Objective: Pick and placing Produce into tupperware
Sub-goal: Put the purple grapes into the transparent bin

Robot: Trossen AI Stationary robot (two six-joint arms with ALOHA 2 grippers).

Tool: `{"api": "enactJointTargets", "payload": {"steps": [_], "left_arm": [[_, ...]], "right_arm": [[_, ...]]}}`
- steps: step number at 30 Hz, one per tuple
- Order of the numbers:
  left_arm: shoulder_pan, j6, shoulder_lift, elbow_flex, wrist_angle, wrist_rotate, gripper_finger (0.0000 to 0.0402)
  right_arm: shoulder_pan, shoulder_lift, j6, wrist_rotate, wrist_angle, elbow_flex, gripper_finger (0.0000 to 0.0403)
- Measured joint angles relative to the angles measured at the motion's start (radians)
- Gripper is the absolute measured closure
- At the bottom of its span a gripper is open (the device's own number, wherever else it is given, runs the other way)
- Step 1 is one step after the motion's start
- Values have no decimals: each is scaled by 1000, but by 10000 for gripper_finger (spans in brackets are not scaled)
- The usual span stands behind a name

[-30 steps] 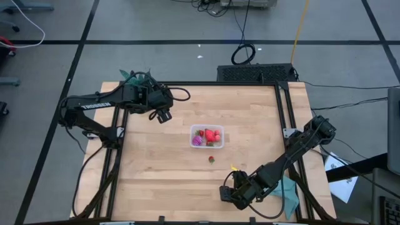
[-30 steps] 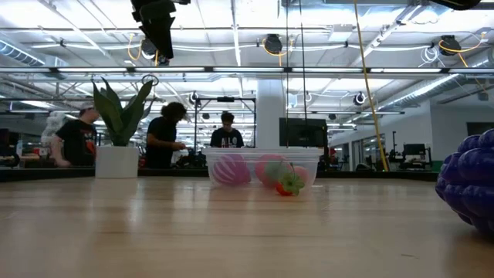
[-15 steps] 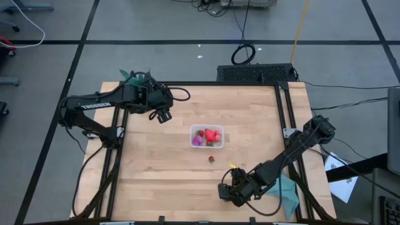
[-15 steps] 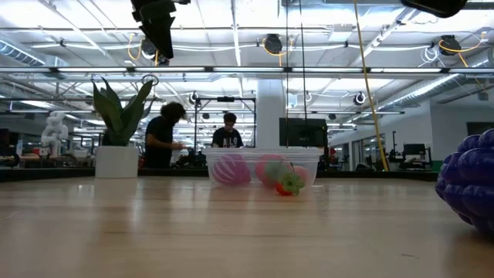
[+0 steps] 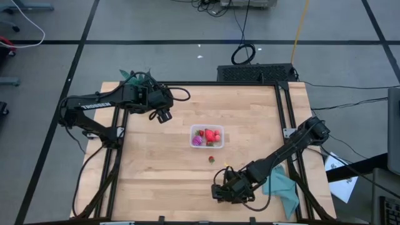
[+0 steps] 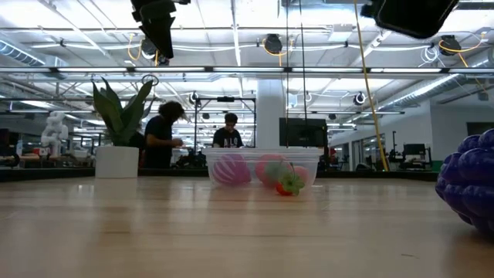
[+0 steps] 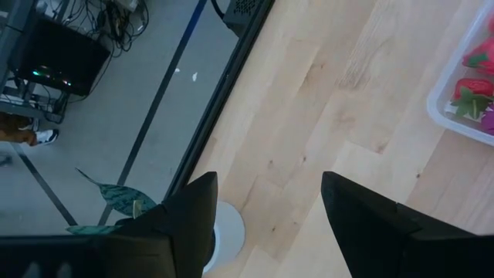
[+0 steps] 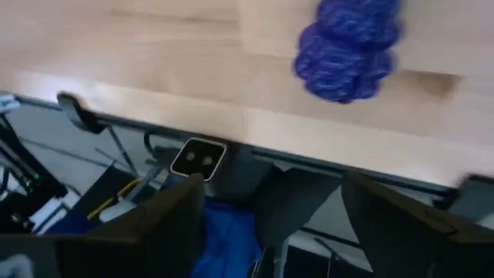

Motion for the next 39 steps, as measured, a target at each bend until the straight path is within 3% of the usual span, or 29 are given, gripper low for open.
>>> {"api": "enactJointTargets", "payload": {"steps": [10,39], "left_arm": [[-1,0,0,0,-2,2,163],[0,1,0,0,-4,9,163]], "right_arm": [[-15,85,-69,-154,119,-1,99],[-77,82,-229,-149,-87,-1,99]]}}
